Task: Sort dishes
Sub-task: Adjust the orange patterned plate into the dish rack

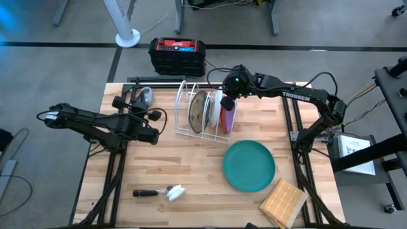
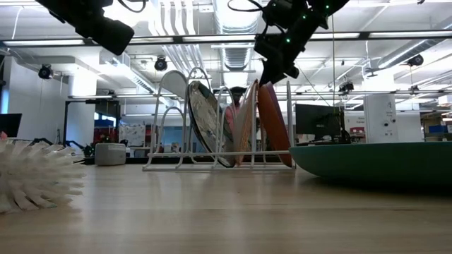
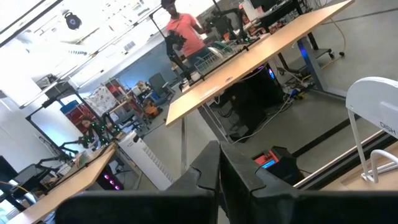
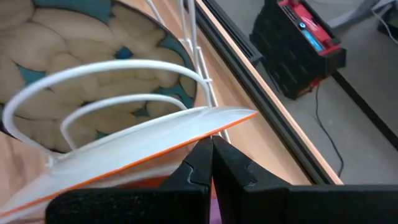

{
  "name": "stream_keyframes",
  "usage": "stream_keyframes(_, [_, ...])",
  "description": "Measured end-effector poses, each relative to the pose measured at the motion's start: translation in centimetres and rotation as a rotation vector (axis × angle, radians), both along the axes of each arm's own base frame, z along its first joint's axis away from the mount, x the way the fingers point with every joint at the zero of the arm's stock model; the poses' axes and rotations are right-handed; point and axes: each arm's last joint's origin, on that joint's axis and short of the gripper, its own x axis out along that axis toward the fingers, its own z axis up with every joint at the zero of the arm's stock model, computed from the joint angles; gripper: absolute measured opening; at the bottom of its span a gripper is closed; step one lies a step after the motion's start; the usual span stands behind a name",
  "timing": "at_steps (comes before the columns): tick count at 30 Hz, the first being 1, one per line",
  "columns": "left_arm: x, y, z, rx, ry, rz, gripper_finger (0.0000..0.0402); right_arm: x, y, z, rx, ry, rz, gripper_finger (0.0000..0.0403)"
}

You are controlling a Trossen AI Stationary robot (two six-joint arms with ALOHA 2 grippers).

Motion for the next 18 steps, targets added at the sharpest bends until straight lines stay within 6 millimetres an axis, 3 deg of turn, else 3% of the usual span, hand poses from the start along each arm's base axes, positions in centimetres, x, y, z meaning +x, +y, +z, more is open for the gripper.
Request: stream_keyframes(18, [0.0, 0.0, 0.0, 0.0, 0.0, 0.0, 0.0, 0.36, 0.26, 0.19, 0.063, -0.065, 0.073, 0.0])
